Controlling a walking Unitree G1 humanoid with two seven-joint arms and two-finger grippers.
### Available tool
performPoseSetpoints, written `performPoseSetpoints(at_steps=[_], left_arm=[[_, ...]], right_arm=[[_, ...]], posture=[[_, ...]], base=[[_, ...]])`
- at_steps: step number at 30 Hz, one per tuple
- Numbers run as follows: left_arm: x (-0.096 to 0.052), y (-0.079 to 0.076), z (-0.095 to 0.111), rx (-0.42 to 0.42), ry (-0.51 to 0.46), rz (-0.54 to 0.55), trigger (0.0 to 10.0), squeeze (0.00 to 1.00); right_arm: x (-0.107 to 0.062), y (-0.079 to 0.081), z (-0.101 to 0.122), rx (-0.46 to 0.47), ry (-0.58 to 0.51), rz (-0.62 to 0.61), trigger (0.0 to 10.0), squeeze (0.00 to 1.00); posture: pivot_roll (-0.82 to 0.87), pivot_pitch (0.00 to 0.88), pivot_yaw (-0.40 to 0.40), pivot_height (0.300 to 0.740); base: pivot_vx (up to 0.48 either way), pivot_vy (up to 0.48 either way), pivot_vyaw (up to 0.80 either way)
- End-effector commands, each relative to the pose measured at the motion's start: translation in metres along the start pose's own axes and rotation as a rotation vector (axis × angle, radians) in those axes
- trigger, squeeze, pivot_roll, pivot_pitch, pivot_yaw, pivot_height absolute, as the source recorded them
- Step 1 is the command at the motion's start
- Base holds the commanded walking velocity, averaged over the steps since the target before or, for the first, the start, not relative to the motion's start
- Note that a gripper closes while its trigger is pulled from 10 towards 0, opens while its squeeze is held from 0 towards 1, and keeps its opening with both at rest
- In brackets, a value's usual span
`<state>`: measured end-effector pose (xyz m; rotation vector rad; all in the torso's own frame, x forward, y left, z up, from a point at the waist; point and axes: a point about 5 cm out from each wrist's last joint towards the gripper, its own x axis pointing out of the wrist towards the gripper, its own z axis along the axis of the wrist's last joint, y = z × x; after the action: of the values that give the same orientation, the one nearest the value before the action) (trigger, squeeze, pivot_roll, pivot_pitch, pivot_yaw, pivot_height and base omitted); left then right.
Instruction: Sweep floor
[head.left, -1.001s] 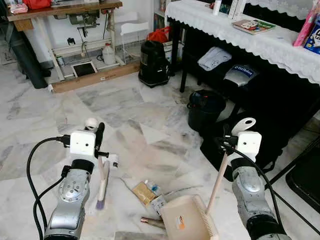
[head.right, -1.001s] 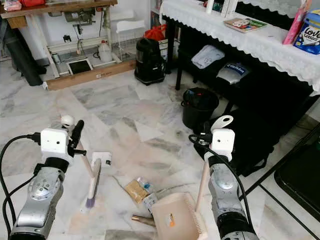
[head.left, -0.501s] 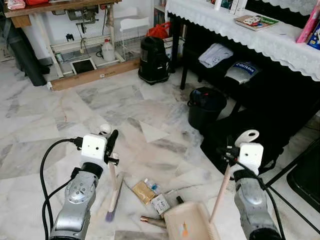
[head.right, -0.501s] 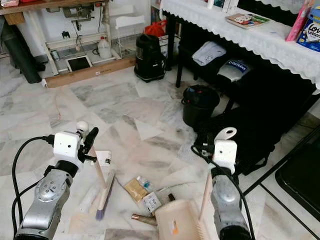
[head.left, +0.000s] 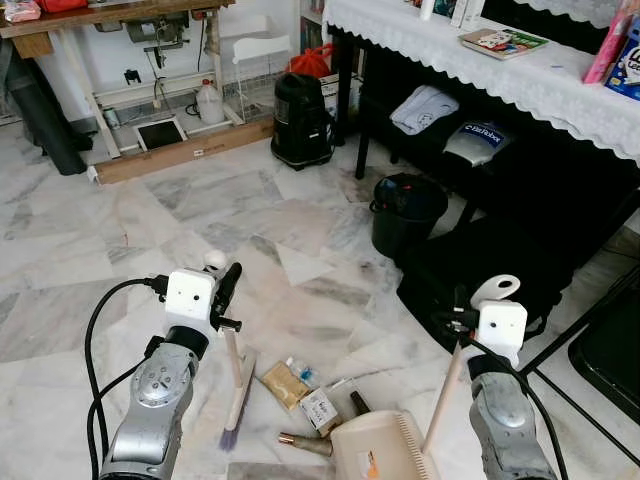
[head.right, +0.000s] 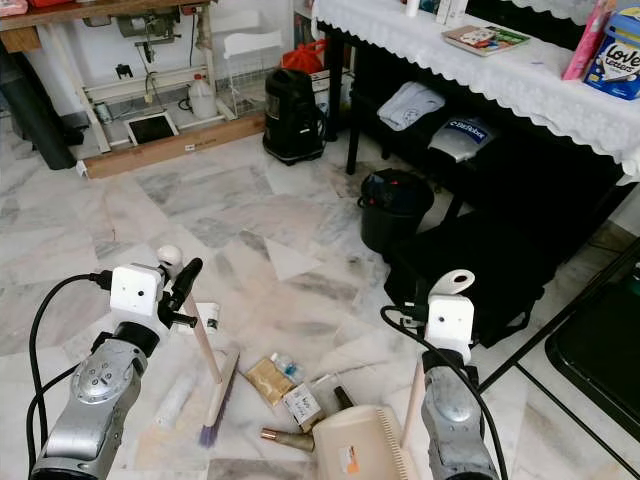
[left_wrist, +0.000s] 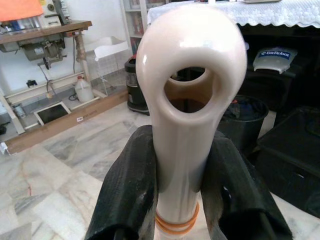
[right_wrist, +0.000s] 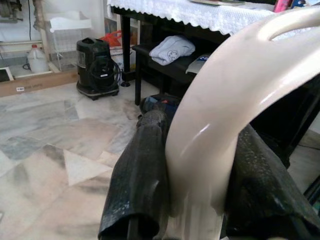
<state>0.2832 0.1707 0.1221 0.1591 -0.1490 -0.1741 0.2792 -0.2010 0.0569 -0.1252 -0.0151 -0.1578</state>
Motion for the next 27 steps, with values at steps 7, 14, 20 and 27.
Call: performPoseSetpoints(at_steps=[7, 14, 20, 27], left_arm=[[0.001, -0.005, 0.008, -0.012, -0.034, -0.024, 10.0, 0.0], [0.002, -0.008, 0.006, -0.025, -0.021, -0.043, 10.0, 0.0], [0.004, -0.012, 0.001, -0.033, 0.011, -0.072, 10.0, 0.0], [0.002, -0.013, -0.006, -0.033, 0.053, -0.095, 10.0, 0.0]], right_arm=[[-0.008, -0.004, -0.004, -0.035, 0.027, -0.02, 10.0, 0.0], [-0.011, -0.002, -0.009, -0.031, 0.048, -0.036, 10.0, 0.0], [-0.011, 0.001, -0.012, -0.048, 0.062, -0.032, 10.0, 0.0], [-0.007, -0.004, -0.011, -0.097, 0.032, -0.087, 10.0, 0.0]], posture=[[-0.03, 0.092, -0.03, 0.74], [-0.03, 0.093, -0.028, 0.74], [-0.02, 0.096, -0.027, 0.74], [-0.02, 0.096, -0.021, 0.74]], base=[[0.0, 0.0, 0.0], [0.0, 0.0, 0.0], [0.0, 0.0, 0.0], [0.0, 0.0, 0.0]])
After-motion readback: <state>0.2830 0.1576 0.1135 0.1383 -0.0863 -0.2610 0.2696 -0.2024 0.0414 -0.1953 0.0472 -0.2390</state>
